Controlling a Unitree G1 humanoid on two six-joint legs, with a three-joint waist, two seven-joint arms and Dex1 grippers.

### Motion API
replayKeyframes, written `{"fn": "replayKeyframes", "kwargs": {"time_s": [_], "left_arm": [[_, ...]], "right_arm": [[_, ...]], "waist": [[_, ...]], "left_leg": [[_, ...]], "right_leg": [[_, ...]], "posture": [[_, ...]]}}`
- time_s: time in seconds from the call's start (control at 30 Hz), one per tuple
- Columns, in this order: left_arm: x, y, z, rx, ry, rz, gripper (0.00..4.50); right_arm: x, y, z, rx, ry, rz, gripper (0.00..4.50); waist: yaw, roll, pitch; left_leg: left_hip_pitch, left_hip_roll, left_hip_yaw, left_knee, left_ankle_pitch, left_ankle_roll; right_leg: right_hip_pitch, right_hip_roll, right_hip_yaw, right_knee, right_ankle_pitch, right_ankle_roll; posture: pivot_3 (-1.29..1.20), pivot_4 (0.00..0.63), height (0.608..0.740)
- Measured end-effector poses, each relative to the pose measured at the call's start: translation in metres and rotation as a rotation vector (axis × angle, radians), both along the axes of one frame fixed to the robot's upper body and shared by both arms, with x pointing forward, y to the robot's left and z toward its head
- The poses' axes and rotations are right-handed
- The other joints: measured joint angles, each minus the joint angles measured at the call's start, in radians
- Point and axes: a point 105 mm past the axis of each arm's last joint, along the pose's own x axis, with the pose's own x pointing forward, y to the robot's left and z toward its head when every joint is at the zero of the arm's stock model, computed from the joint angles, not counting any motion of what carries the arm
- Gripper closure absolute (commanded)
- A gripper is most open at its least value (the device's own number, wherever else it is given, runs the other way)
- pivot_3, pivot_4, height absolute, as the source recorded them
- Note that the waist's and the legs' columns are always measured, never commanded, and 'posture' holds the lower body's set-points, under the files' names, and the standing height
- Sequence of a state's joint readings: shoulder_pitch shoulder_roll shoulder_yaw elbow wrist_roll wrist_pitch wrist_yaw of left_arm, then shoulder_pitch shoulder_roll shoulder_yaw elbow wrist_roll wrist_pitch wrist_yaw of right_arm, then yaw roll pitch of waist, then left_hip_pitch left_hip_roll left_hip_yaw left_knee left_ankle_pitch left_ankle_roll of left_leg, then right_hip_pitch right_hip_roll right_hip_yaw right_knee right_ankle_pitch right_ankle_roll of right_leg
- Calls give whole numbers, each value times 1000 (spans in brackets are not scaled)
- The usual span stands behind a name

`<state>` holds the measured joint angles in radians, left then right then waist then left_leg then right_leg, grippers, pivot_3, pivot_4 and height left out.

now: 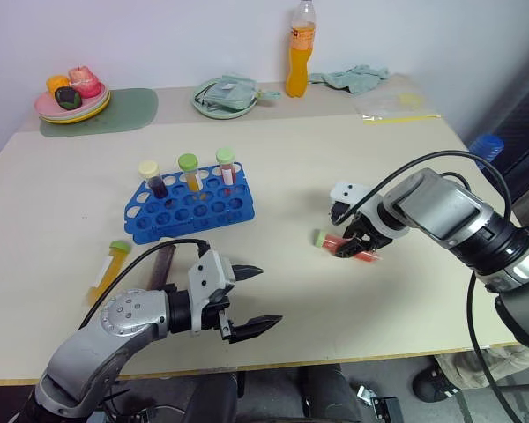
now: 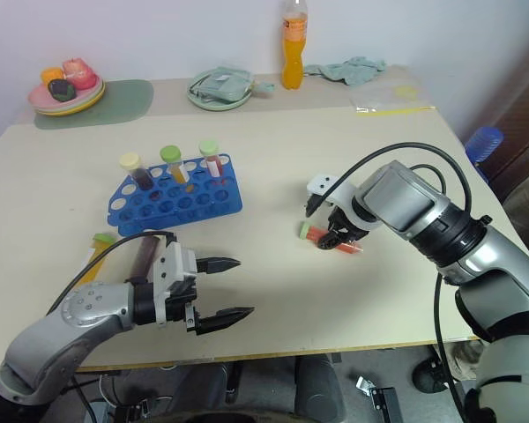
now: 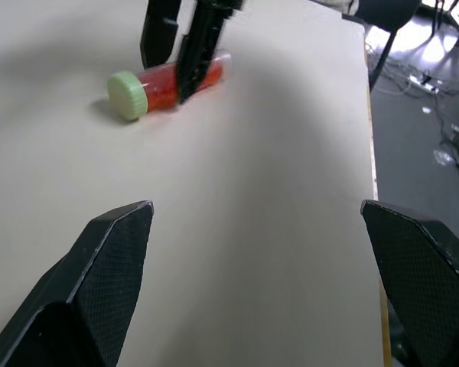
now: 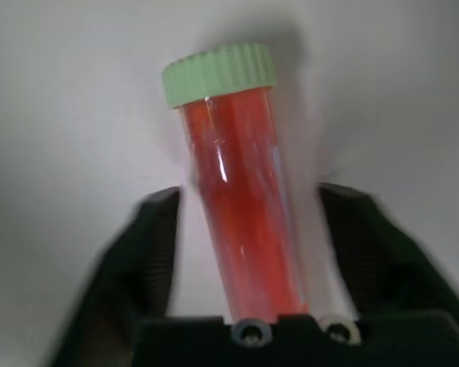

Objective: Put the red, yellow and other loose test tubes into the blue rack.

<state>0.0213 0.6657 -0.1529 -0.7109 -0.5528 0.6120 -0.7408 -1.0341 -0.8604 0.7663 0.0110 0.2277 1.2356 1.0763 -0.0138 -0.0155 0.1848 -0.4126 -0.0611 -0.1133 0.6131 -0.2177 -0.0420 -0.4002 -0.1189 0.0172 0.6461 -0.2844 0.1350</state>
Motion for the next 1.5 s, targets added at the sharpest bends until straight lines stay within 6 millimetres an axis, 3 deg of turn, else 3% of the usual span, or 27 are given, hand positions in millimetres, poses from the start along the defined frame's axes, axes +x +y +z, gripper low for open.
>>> {"fn": "replayKeyframes", "kwargs": {"time_s": [0.03,0.27,0.33,0.43,0.63,0.8,0.97,1.23,1.5], "left_arm": [[0,0,-1,0,2,3,0],[1,5,-1,-7,4,31,0],[7,15,1,-27,-10,105,0],[34,46,7,-56,-81,328,0],[58,96,4,-62,-159,607,0],[63,113,12,-114,-229,709,0],[63,129,8,-77,-259,763,0],[57,133,2,-68,-241,780,0],[57,130,0,-79,-227,768,0]], "right_arm": [[0,1,0,-3,-3,8,3740],[1,10,14,55,-76,91,3778],[-2,25,29,232,-219,216,3778],[-8,64,56,618,-486,333,3778],[-1,100,93,1114,-794,146,3778],[11,143,80,1295,-850,-11,3778],[15,178,62,1309,-863,-20,3778],[30,181,32,1228,-894,-49,3778],[40,181,24,1204,-888,-60,3778]], "waist": [[0,0,0],[1,0,0],[3,-1,0],[-1,-1,0],[-1,0,0],[-6,0,0],[-6,0,0],[-9,0,0],[-21,0,0]], "left_leg": [[0,0,0,0,0,0],[0,0,0,0,0,0],[0,1,-1,0,-1,1],[1,1,0,0,-1,1],[3,0,-2,0,0,0],[3,0,-2,-1,1,-3],[3,0,-2,-1,2,-3],[3,0,-2,-2,2,-3],[3,0,-2,-2,2,-3]], "right_leg": [[0,0,0,0,0,0],[0,0,0,0,0,0],[0,0,0,-1,0,0],[1,1,0,1,0,0],[1,2,1,3,0,0],[-1,2,2,4,1,-1],[-2,2,2,4,1,-1],[-3,3,3,5,1,-2],[-3,3,3,5,1,-2]], "posture": [[0,150,740],[0,150,740],[0,150,740],[0,150,740],[0,150,740],[0,150,740],[0,150,740],[0,150,740],[0,150,740]]}}
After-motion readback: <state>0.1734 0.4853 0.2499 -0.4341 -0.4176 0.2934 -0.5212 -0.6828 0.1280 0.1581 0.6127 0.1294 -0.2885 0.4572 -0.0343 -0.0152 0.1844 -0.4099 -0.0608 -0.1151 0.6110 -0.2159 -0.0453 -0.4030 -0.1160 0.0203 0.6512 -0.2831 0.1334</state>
